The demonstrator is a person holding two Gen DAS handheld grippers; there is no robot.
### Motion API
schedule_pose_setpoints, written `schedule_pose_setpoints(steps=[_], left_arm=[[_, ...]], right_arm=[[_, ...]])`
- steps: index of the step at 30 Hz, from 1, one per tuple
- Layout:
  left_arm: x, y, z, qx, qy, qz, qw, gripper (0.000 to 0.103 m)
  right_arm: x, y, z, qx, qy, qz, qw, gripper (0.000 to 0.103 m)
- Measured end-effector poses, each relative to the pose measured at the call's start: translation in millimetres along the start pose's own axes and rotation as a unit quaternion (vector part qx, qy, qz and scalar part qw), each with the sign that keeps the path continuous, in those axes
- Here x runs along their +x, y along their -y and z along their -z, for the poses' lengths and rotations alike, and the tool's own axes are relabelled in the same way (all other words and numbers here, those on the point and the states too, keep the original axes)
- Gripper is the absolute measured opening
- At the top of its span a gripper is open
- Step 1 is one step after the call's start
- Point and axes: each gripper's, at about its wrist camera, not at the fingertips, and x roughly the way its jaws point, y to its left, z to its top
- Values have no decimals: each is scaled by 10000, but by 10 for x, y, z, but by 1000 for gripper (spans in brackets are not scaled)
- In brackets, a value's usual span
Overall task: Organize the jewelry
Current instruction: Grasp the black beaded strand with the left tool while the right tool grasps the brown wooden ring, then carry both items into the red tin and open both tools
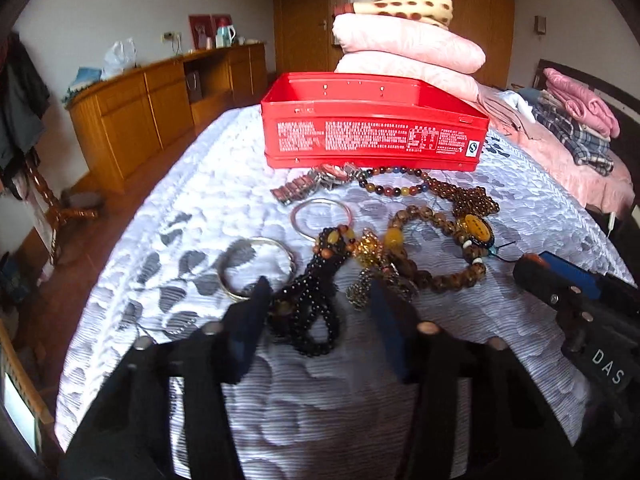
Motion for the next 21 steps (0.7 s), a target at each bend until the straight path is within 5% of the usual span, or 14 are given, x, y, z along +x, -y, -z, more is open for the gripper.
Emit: schedule_pose_setpoints(steps=[2,8,15,18,20,21], left_arm=[[13,-15,12,-50,-26,1,10000,29],[-10,-32,37,-117,30,65,9999,16],[-231,-145,176,-221,10,315,9993,14],[-303,-161,227,-125,59,211,9997,24],[-305,-157,215,-61,148,43,9999,60],[-310,-158,204,-49,208,18,9998,63]], right_arm=[[14,48,6,104,-18,-77,9999,30],[30,52,10,112,6,-136,9998,30],[40,38,17,81,-20,-88,9999,30],[45,18,25,40,-32,-40,10000,30],[48,12,24,26,-36,0,10000,29],[49,12,26,25,-43,13,10000,29]])
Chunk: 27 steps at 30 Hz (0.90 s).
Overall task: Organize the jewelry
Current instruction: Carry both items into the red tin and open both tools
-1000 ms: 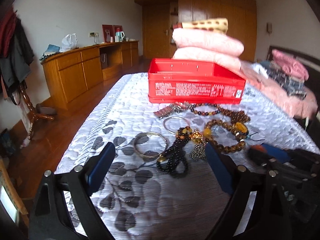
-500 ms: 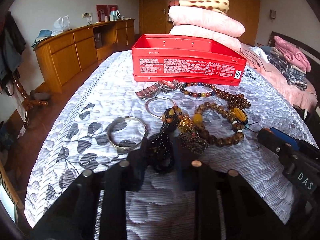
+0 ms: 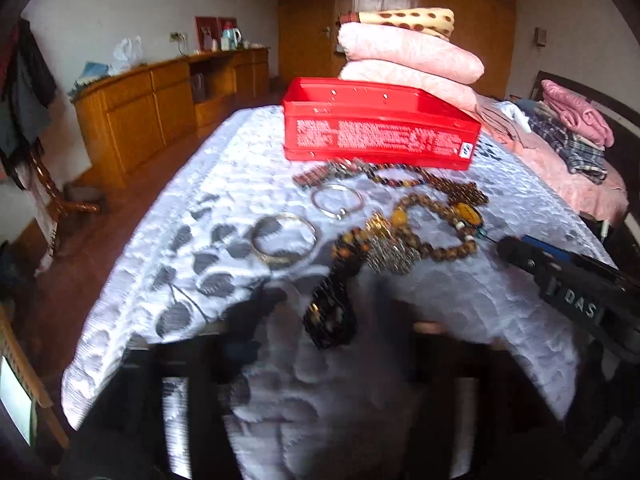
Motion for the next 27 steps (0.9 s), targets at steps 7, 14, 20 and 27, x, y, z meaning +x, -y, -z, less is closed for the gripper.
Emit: schedule_pose_setpoints(steps=[7,14,20,27], left_arm=[[216,31,-52,-130,-300,334,9989,19],[131,-63,-120,-411,-72,480,9980,13],[27,-55,-427,-450,287,583,9969,13],[112,-15,-1118,-489,711,660,9941,13]], right_arm=[[14,-4,-1,-17,-63,51,10000,30],[-69,-45,-100,-69,46,-25,10000,30],[-222,-93,-504,-148,485,-169,9986,30],[-111,-59,-1227,-243,905,-245,9953,30]])
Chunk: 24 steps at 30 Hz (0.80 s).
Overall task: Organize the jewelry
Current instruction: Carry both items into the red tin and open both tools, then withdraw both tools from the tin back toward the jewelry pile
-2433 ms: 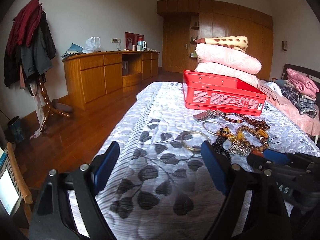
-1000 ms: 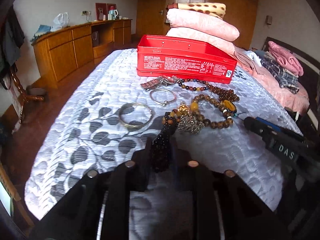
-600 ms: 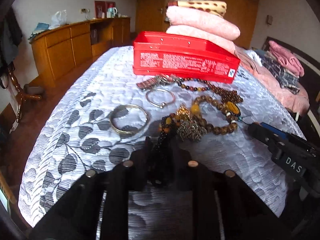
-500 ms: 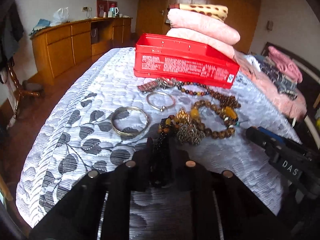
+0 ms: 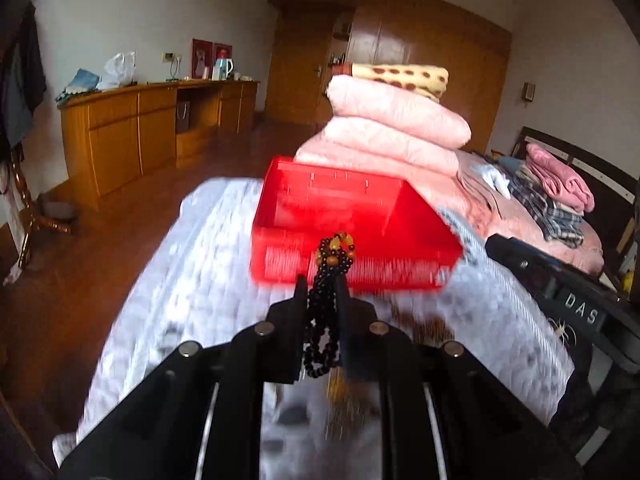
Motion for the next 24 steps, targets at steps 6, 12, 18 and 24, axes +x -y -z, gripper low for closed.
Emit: schedule_pose_setpoints(steps=[6,12,18,24], left_arm=[[671,3,-523,-70,-60,-9,10000,13],[1201,-43,-629,-100,-368,-81,9992,15],[1157,-131,-579,-102,-172,-172,9997,65],[784,-159,-547,31,223,-313,9993,90]], right_arm=[[610,151,-326,122,-216,-19,9997,30],[1113,265,-367,204,-506,13,9985,35],[1127,355,-334,284,-481,98,9984,53],[866,365,-269,245,-287,251,9990,85]])
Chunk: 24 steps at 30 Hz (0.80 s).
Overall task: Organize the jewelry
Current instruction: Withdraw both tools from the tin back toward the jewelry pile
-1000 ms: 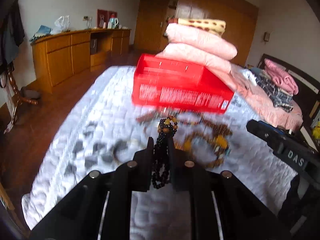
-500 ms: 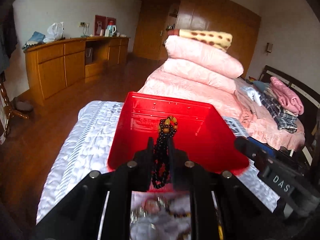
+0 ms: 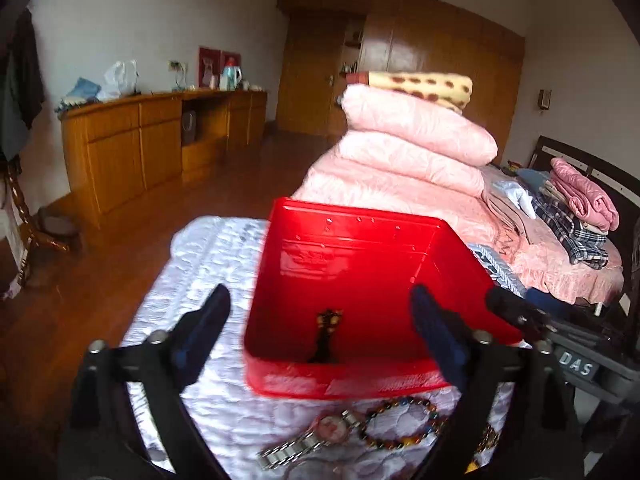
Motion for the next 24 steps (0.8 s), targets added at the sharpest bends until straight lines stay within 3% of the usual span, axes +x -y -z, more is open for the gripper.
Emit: schedule_pose_setpoints(steps=[3,8,18,24], left_arm=[[-231,-100,90,96,67,-98,9999,94],[-558,-217,323,130,102,-283,9995,97],[-1063,-261,1008,268,-124,-406,9987,98],[-1161,-260,1296,410,-168,-447,9980,98]], right_arm=[[-159,21,85,-36,41,45,10000,97],[-460,-18,359,-146,-90,265,9995,97],[-819,-235,1161,-143,-566,-46,9983,97],[-919,-444,1350,-357,-558,-201,9976,96]])
